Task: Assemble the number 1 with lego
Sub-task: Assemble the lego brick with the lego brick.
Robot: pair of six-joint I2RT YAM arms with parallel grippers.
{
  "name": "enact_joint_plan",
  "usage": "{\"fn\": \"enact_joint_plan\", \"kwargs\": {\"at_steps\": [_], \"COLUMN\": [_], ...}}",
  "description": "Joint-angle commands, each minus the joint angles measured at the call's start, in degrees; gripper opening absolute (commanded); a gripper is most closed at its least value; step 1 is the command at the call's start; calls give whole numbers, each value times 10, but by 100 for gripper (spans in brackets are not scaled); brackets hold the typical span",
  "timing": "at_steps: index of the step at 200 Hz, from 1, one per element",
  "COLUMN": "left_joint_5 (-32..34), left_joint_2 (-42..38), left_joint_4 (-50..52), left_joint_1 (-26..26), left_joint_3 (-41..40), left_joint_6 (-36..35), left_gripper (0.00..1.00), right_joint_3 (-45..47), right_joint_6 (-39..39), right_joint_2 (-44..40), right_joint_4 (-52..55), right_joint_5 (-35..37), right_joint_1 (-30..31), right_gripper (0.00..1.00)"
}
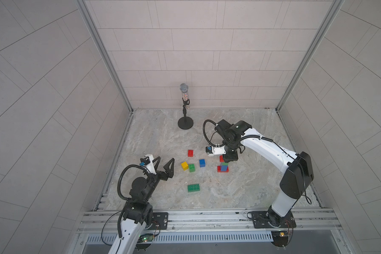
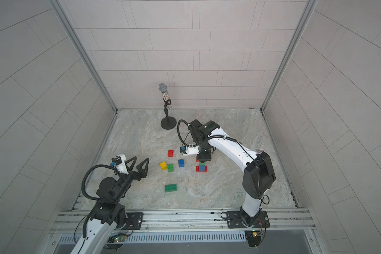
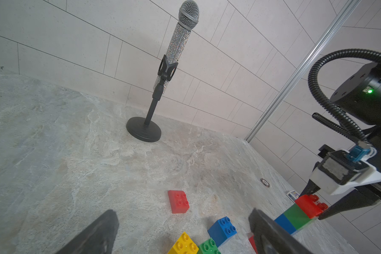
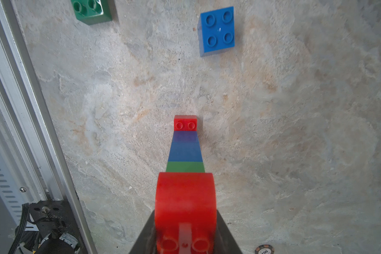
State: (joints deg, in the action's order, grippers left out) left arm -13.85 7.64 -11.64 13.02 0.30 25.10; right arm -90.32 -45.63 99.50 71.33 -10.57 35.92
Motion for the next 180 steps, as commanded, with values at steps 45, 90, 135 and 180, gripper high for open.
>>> {"fn": "enact_joint_plan", "kwargs": {"at_steps": [45, 90, 135, 180], "left_joint_5": [3, 3, 2, 1], "left_joint_2": [-3, -3, -3, -3], "left_joint_4": [-3, -3, -3, -3], "left_joint_1": [-1, 0, 0, -1], "left_joint_3": [-12, -12, -12, -12], "left_joint_6": [5, 5, 4, 5], "left_gripper": [100, 100, 100, 100], "right_joint_3": [55, 81, 104, 108], "right_joint_6": [12, 15, 19, 28], "right_joint_2": [22, 12, 13, 22], "right_joint_4": [24, 9, -2, -8], "right_joint_5": [-23, -19, -25, -26], "right_joint_1": [15, 29, 30, 31], "right_gripper": [0, 0, 0, 0]}}
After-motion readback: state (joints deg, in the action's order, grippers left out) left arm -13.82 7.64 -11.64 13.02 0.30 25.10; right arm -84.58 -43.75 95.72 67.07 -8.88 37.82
